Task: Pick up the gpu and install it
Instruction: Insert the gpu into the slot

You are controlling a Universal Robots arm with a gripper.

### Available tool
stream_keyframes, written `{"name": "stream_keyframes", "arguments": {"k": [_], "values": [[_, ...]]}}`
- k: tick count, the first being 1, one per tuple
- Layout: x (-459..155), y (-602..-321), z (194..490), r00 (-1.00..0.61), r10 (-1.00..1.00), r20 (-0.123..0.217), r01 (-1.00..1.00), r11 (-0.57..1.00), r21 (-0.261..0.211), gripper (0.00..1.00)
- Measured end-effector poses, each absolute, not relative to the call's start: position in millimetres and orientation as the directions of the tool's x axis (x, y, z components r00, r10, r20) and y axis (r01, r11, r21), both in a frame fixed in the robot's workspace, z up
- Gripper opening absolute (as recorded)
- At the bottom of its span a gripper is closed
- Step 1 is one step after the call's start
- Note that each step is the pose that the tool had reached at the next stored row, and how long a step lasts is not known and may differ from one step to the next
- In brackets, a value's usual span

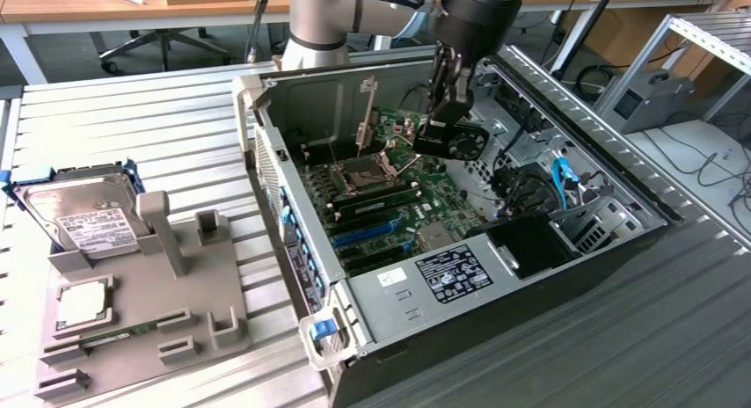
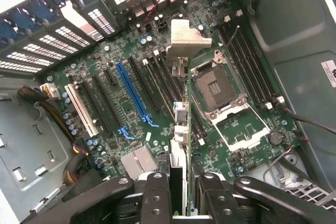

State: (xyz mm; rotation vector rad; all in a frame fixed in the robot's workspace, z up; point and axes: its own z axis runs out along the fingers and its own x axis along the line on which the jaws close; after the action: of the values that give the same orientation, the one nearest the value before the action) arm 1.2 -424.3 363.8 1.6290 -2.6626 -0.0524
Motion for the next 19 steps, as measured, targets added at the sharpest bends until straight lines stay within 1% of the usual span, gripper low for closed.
{"name": "stream_keyframes", "arguments": {"k": [19], "values": [[1.3, -424.2, 363.8, -0.427, -0.904, -0.001, -0.903, 0.427, 0.039, 0.26]]}}
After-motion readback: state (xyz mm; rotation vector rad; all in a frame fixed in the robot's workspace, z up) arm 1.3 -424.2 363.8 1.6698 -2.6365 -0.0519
